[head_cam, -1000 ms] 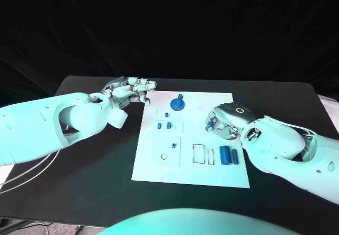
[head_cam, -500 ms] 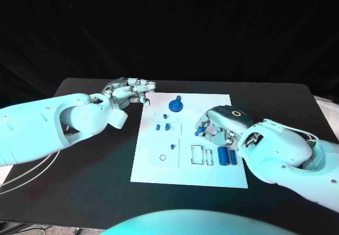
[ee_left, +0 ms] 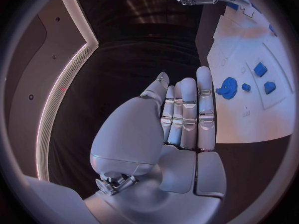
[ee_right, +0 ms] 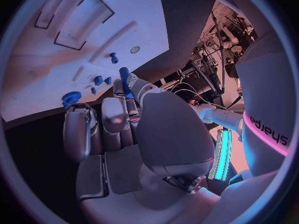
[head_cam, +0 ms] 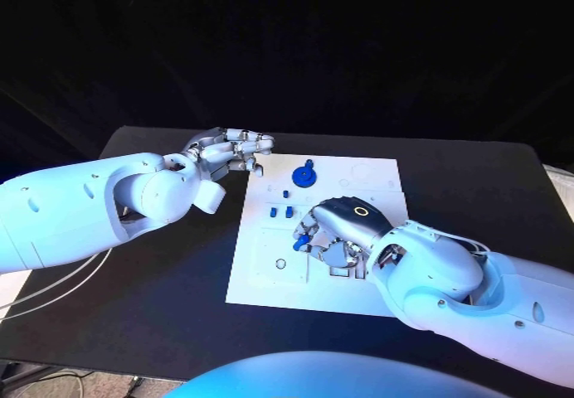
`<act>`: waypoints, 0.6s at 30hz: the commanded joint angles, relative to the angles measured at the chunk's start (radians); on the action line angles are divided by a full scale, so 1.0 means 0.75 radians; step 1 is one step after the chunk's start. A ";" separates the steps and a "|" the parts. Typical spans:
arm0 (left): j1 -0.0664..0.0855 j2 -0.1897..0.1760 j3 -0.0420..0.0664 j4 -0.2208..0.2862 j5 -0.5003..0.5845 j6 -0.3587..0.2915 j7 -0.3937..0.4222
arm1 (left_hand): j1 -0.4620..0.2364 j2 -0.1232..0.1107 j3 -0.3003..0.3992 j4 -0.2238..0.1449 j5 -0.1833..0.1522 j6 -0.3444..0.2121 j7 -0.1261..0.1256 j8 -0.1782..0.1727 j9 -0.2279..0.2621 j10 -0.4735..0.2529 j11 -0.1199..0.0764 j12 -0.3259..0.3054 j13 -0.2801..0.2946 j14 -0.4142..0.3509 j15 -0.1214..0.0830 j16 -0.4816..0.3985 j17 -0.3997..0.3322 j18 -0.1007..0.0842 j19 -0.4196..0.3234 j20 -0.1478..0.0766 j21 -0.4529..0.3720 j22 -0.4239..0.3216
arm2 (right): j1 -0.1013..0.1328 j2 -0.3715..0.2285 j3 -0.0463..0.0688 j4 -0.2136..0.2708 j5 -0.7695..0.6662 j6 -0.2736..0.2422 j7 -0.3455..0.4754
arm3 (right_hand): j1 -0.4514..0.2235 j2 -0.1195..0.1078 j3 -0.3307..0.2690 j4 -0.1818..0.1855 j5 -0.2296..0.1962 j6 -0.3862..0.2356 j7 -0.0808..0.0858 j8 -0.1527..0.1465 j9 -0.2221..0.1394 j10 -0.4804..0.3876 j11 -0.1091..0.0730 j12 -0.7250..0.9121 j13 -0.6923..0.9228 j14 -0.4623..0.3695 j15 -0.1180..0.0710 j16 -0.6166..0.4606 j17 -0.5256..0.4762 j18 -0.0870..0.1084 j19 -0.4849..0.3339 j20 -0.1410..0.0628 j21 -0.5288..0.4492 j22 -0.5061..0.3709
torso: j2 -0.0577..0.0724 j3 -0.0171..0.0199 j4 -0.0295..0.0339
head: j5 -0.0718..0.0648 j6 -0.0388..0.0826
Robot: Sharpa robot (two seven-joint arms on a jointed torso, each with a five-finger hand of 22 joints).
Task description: Assemble the parts on the task board
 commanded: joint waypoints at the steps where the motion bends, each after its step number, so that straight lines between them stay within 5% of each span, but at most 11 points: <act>1: -0.001 0.002 0.001 0.001 -0.003 0.023 0.017 | 0.004 0.008 -0.001 -0.006 -0.003 -0.009 0.001 0.008 -0.002 -0.007 -0.001 -0.004 -0.001 0.001 -0.002 -0.009 -0.001 0.015 0.008 0.004 -0.004 -0.001 | -0.017 0.032 -0.003 -0.022 -0.007 -0.009 0.055 | -0.012 -0.003 0.005 0.003 0.006 -0.003 0.009 0.007 -0.003 0.000 0.008 -0.008 -0.001 0.010 -0.002 -0.002 0.001 0.014 -0.008 0.003 -0.007 -0.002 | 0.002 -0.0003 0.0002 | 0.007 -0.006; 10: -0.001 0.005 0.001 0.004 -0.003 0.027 0.017 | 0.004 0.009 0.000 -0.006 -0.003 -0.008 0.001 0.009 -0.002 -0.007 -0.001 -0.004 -0.002 0.001 -0.002 -0.009 -0.001 0.015 0.008 0.004 -0.005 -0.002 | -0.045 0.096 -0.011 -0.084 0.007 -0.002 0.075 | -0.007 -0.003 0.014 -0.008 0.008 -0.006 0.014 0.003 -0.003 -0.002 0.010 -0.015 -0.001 0.011 0.000 0.000 0.002 0.014 -0.009 0.004 -0.007 -0.003 | 0.002 0.0006 0.0042 | 0.018 -0.016; 18: -0.001 0.005 0.001 0.005 -0.003 0.028 0.017 | 0.004 0.009 0.000 -0.006 -0.003 -0.008 0.001 0.009 -0.002 -0.007 -0.001 -0.004 -0.002 0.001 -0.002 -0.009 -0.001 0.015 0.008 0.004 -0.005 -0.002 | -0.052 0.131 -0.022 -0.144 0.009 0.022 0.077 | -0.007 -0.003 0.016 -0.011 0.008 -0.008 0.016 0.002 -0.003 -0.003 0.012 -0.017 -0.001 0.011 0.001 0.002 0.005 0.014 -0.009 0.004 -0.007 -0.003 | 0.002 -0.0014 0.0063 | 0.009 -0.015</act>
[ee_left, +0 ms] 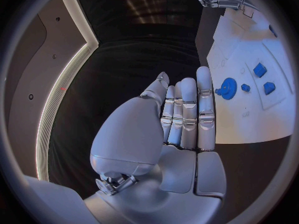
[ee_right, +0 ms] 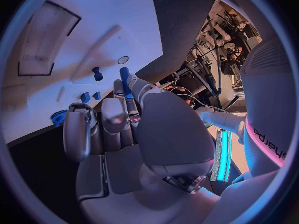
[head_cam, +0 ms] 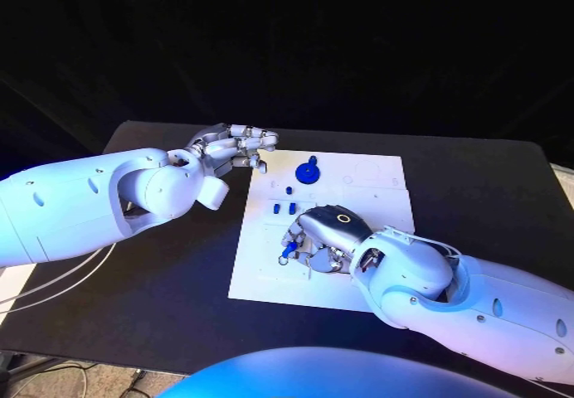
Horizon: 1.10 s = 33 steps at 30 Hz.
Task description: Assemble the parts on the task board
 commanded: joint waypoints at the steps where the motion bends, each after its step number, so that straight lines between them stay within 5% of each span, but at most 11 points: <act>1: 0.000 0.002 0.001 0.003 -0.003 0.025 0.017 | 0.004 0.009 0.000 -0.006 -0.003 -0.008 0.001 0.009 -0.002 -0.007 -0.001 -0.004 -0.002 0.001 -0.002 -0.004 -0.002 0.015 0.008 0.004 -0.005 -0.002 | -0.003 0.008 -0.003 -0.013 -0.002 0.025 0.019 | -0.002 0.003 0.008 -0.003 0.002 0.001 0.008 0.008 0.002 -0.003 0.011 -0.005 0.001 0.011 0.001 0.002 0.002 0.014 -0.009 0.004 -0.007 -0.001 | 0.000 -0.0007 0.0025 | -0.005 0.000; 33: 0.000 0.005 0.001 -0.001 -0.003 0.030 0.016 | 0.006 0.010 0.000 -0.007 -0.003 -0.009 0.001 0.009 -0.002 -0.007 -0.001 -0.004 -0.002 0.001 -0.002 -0.005 -0.002 0.015 0.009 0.004 -0.005 -0.003 | -0.010 0.042 -0.030 -0.052 -0.063 0.099 -0.010 | -0.001 0.004 0.012 -0.007 0.003 0.000 0.010 0.007 0.002 -0.003 0.013 -0.007 0.001 0.012 0.002 0.003 0.002 0.015 -0.010 0.005 -0.009 -0.003 | 0.000 0.0004 0.0016 | 0.010 -0.020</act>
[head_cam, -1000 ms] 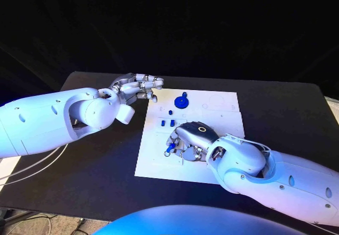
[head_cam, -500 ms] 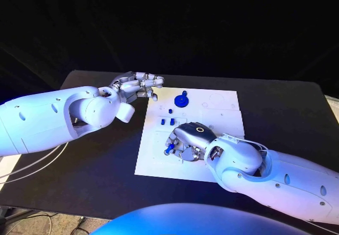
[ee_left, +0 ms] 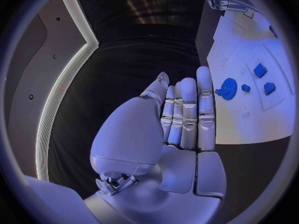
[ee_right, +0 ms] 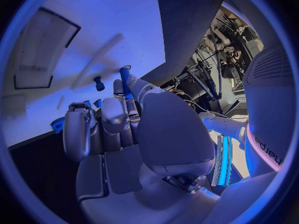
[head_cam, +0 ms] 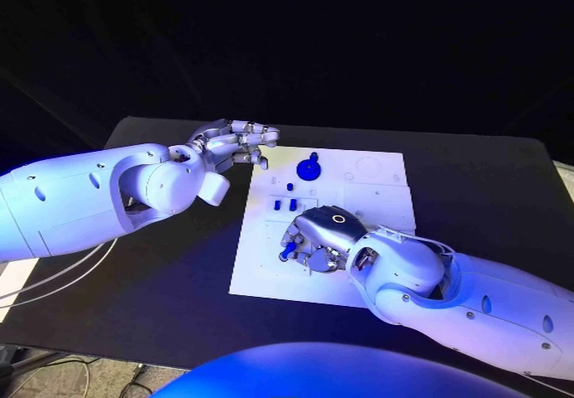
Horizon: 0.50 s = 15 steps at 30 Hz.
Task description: Assemble the parts on the task board
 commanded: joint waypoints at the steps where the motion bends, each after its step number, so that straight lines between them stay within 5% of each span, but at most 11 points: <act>1: 0.000 0.003 0.001 0.003 -0.003 0.025 0.015 | 0.006 0.010 0.000 -0.007 -0.003 -0.009 0.001 0.009 -0.001 -0.007 -0.001 -0.004 -0.001 0.001 -0.002 -0.005 -0.001 0.015 0.009 0.004 -0.006 -0.001 | -0.006 0.009 -0.012 -0.009 -0.032 0.065 -0.015 | 0.002 0.007 0.006 -0.002 0.004 0.004 0.002 0.009 0.001 0.001 0.007 -0.008 0.001 0.012 0.002 0.003 0.001 0.015 -0.005 0.000 -0.009 -0.002 | 0.001 0.0000 0.0023 | 0.005 -0.003; 15: 0.000 0.003 0.001 0.003 -0.003 0.025 0.015 | 0.006 0.010 0.000 -0.007 -0.003 -0.009 0.001 0.009 -0.001 -0.007 -0.001 -0.004 -0.001 0.001 -0.002 -0.005 -0.001 0.015 0.009 0.004 -0.006 -0.001 | -0.006 0.024 -0.022 -0.008 -0.058 0.081 -0.034 | -0.002 0.004 0.005 -0.004 0.003 0.003 0.004 0.007 0.001 0.000 0.009 -0.010 0.001 0.011 0.003 0.002 -0.002 0.015 -0.006 0.001 -0.010 -0.004 | 0.000 -0.0005 -0.0008 | 0.013 -0.006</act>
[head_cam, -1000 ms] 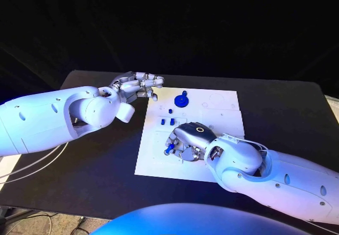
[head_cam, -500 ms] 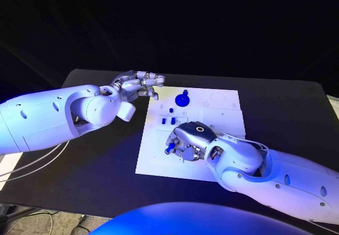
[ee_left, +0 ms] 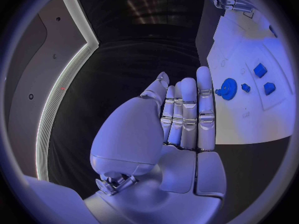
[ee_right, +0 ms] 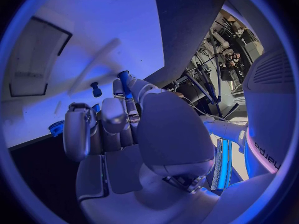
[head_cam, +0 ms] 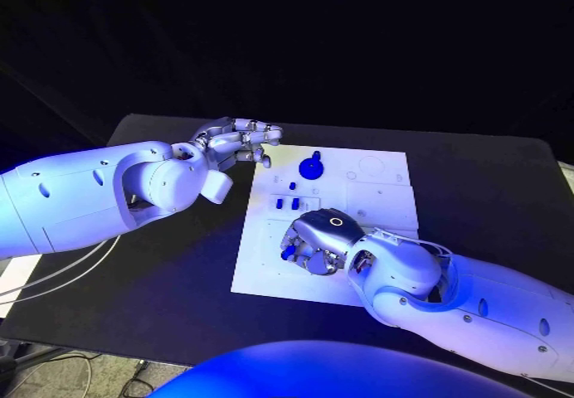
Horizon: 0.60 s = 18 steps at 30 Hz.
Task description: Assemble the parts on the task board
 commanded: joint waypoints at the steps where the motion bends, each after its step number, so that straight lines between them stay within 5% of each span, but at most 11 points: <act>1: 0.000 0.003 0.001 0.002 -0.003 0.024 0.015 | 0.006 0.010 0.000 -0.007 -0.003 -0.009 0.001 0.009 -0.001 -0.007 -0.001 -0.004 -0.001 0.001 -0.002 -0.005 -0.001 0.015 0.009 0.004 -0.006 -0.001 | -0.004 0.004 -0.005 -0.001 -0.034 0.056 -0.025 | -0.006 0.002 0.002 -0.003 0.004 0.004 0.002 0.001 0.002 0.000 0.006 -0.009 0.001 0.011 0.004 0.001 -0.002 0.015 -0.007 0.001 -0.006 -0.003 | -0.001 0.0005 -0.0008 | 0.000 0.000; 6: 0.000 0.004 0.001 0.001 -0.003 0.025 0.015 | 0.006 0.010 0.000 -0.007 -0.003 -0.009 0.001 0.009 -0.001 -0.007 -0.001 -0.004 -0.001 0.001 -0.002 -0.005 -0.001 0.015 0.009 0.004 -0.006 -0.001 | -0.004 0.011 -0.006 -0.001 -0.050 0.058 -0.033 | -0.017 -0.006 -0.001 -0.003 0.004 -0.005 0.005 -0.005 0.000 -0.009 0.010 -0.017 0.000 0.010 0.008 0.002 -0.002 0.016 -0.009 0.004 -0.007 -0.005 | -0.001 0.0009 0.0002 | 0.002 0.000; 10: 0.000 0.006 0.001 0.000 -0.003 0.025 0.015 | 0.006 0.010 0.000 -0.007 -0.003 -0.009 0.001 0.009 -0.001 -0.007 -0.001 -0.004 -0.001 0.001 -0.002 -0.005 -0.001 0.015 0.009 0.004 -0.006 -0.001 | -0.004 0.017 -0.008 -0.004 -0.058 0.054 -0.035 | -0.063 -0.041 -0.025 0.010 0.008 -0.079 0.020 -0.023 -0.018 -0.063 0.027 -0.031 -0.005 0.007 0.023 -0.001 -0.009 0.019 -0.020 0.015 -0.020 -0.023 | -0.001 0.0003 0.0002 | 0.002 0.000; 13: 0.000 0.006 0.001 0.000 -0.003 0.023 0.015 | 0.006 0.010 0.000 -0.007 -0.003 -0.009 0.001 0.009 -0.001 -0.007 -0.001 -0.004 -0.001 0.001 -0.002 -0.005 -0.001 0.015 0.009 0.004 -0.006 -0.001 | -0.004 0.021 -0.011 -0.006 -0.061 0.047 -0.032 | -0.113 -0.086 -0.084 0.023 0.009 -0.211 0.001 -0.021 -0.040 -0.161 0.039 -0.027 -0.007 -0.010 0.032 -0.042 -0.068 0.040 -0.072 0.026 -0.083 -0.111 | -0.001 0.0006 -0.0005 | 0.003 0.000; 18: 0.000 0.007 0.001 0.000 -0.003 0.022 0.014 | 0.007 0.011 0.000 -0.008 -0.003 -0.009 0.001 0.010 -0.002 -0.008 -0.001 -0.005 -0.002 0.000 -0.002 -0.006 -0.002 0.015 0.009 0.004 -0.007 -0.002 | -0.004 0.021 -0.012 -0.003 -0.082 0.025 -0.037 | -0.127 -0.077 -0.177 0.026 0.003 -0.316 -0.032 -0.020 -0.037 -0.275 0.057 -0.011 -0.003 -0.032 0.045 -0.113 -0.158 0.060 -0.124 0.039 -0.162 -0.211 | -0.001 0.0018 -0.0010 | 0.005 0.000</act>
